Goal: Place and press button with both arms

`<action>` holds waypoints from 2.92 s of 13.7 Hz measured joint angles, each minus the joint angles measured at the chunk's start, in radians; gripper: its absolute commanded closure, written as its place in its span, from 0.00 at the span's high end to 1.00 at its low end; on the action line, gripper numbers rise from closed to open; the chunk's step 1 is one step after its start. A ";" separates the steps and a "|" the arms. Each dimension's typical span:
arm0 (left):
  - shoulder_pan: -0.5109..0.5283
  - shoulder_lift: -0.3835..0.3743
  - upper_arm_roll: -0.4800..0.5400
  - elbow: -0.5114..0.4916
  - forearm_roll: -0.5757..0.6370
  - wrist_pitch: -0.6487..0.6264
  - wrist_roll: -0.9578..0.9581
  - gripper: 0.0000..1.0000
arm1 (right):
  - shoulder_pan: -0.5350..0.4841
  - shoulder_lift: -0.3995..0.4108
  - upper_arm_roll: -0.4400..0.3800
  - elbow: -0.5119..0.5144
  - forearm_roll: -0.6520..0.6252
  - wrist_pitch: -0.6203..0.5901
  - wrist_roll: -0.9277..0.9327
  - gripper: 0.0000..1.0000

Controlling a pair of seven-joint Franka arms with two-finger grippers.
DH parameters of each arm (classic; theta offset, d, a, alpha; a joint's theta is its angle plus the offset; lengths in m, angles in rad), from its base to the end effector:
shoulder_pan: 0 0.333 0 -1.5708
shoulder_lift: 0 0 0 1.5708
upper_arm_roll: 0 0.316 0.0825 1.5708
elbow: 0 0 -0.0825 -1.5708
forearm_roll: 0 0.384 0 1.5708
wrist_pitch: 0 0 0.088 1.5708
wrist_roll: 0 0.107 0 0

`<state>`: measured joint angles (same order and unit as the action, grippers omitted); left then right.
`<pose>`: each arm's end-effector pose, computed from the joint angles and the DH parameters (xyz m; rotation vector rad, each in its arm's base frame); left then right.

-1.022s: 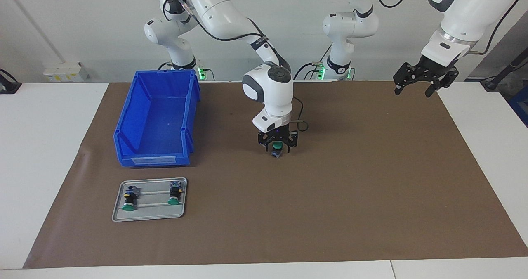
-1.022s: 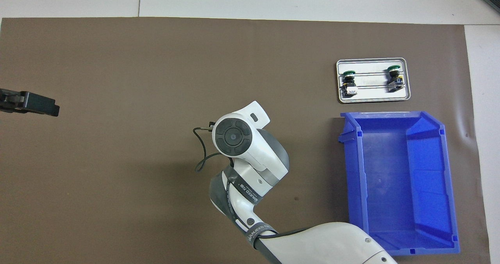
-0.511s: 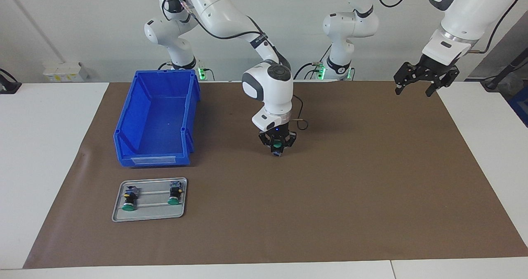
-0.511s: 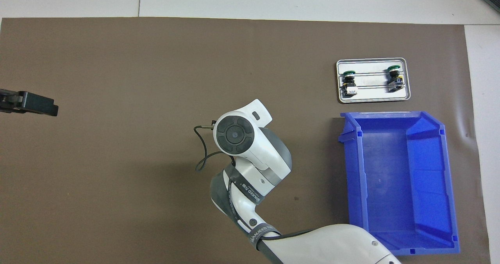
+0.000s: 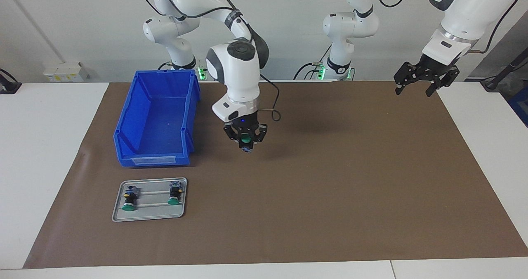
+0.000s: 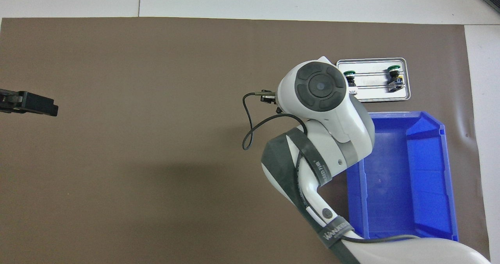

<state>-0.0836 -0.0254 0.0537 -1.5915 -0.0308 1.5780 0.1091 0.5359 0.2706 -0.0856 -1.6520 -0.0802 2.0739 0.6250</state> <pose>0.5470 -0.0192 0.6294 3.1024 -0.2159 0.0204 0.5901 0.2864 0.4689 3.1174 -0.2131 0.2812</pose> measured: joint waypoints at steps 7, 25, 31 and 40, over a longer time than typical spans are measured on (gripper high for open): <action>0.000 0.000 0.000 0.000 0.000 0.000 0.000 1.00 | -0.283 -0.205 -0.003 -0.046 0.023 -0.283 -0.417 0.00; 0.000 0.000 0.000 0.000 0.000 0.000 0.000 1.00 | -0.487 -0.424 -0.004 -0.840 0.077 0.286 -0.659 0.64; 0.000 0.000 0.000 0.000 0.000 0.000 0.000 1.00 | -0.488 -0.428 -0.003 -0.831 0.078 0.286 -0.659 0.99; 0.000 0.000 0.000 0.000 0.000 0.000 0.000 1.00 | -0.487 -0.458 0.000 -0.421 0.079 -0.100 -0.613 0.99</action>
<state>-0.0836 -0.0254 0.0537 -1.5915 -0.0308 1.5780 0.1091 0.0490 -0.1877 -0.0853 -2.0726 -0.0013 1.9737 0.0119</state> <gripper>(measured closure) 0.000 0.004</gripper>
